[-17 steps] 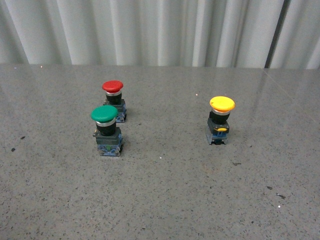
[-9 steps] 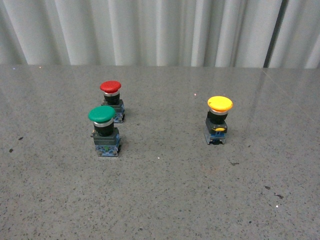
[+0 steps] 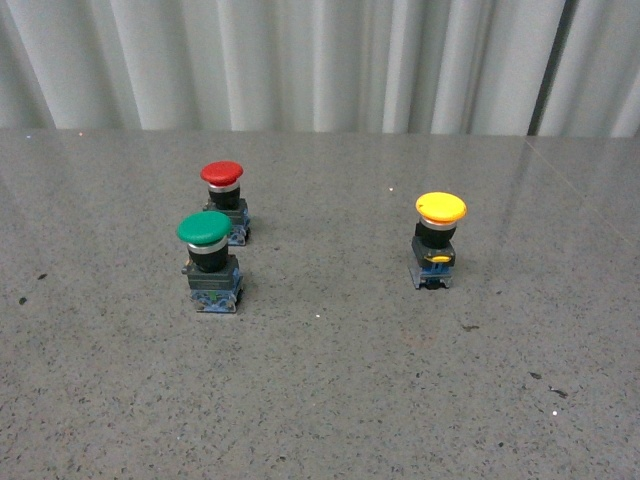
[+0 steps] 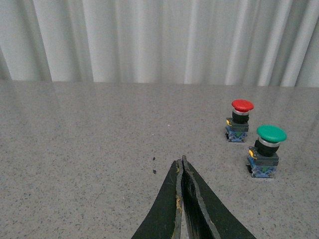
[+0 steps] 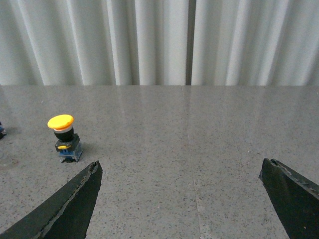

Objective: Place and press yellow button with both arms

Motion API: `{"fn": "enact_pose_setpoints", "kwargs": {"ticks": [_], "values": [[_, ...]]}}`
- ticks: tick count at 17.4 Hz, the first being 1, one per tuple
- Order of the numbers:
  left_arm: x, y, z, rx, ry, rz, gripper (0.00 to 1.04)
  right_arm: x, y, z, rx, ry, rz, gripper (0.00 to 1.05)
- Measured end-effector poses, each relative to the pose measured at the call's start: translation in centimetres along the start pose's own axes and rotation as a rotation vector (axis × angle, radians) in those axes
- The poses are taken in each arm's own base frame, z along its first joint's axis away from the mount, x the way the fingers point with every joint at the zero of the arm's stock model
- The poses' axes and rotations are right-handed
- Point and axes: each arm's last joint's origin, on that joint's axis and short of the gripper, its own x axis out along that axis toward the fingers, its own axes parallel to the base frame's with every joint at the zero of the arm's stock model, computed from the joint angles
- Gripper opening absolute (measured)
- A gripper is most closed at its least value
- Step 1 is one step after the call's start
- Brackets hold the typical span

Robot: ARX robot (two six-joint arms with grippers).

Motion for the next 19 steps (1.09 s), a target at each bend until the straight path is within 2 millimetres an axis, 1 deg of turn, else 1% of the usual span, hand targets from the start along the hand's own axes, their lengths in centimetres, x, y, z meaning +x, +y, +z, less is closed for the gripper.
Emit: {"fn": "enact_pose_setpoints", "kwargs": {"ticks": [3, 5, 7, 9, 13, 14, 19], "values": [[0.0, 0.0, 0.0, 0.0, 0.0, 0.0, 0.02, 0.0, 0.0, 0.0, 0.0, 0.0, 0.0, 0.98], [0.0, 0.0, 0.0, -0.002, 0.0, -0.001, 0.23, 0.0, 0.0, 0.0, 0.0, 0.0, 0.0, 0.98], [0.0, 0.0, 0.0, -0.002, 0.0, -0.001, 0.5, 0.0, 0.0, 0.0, 0.0, 0.0, 0.0, 0.98], [0.0, 0.0, 0.0, -0.002, 0.0, -0.001, 0.71, 0.0, 0.0, 0.0, 0.0, 0.0, 0.0, 0.98], [0.0, 0.0, 0.0, 0.0, 0.0, -0.001, 1.0, 0.0, 0.0, 0.0, 0.0, 0.0, 0.0, 0.98], [0.0, 0.0, 0.0, -0.001, 0.0, -0.001, 0.98, 0.0, 0.0, 0.0, 0.0, 0.0, 0.0, 0.98], [0.0, 0.0, 0.0, -0.001, 0.0, -0.001, 0.98, 0.0, 0.0, 0.0, 0.0, 0.0, 0.0, 0.98]]}}
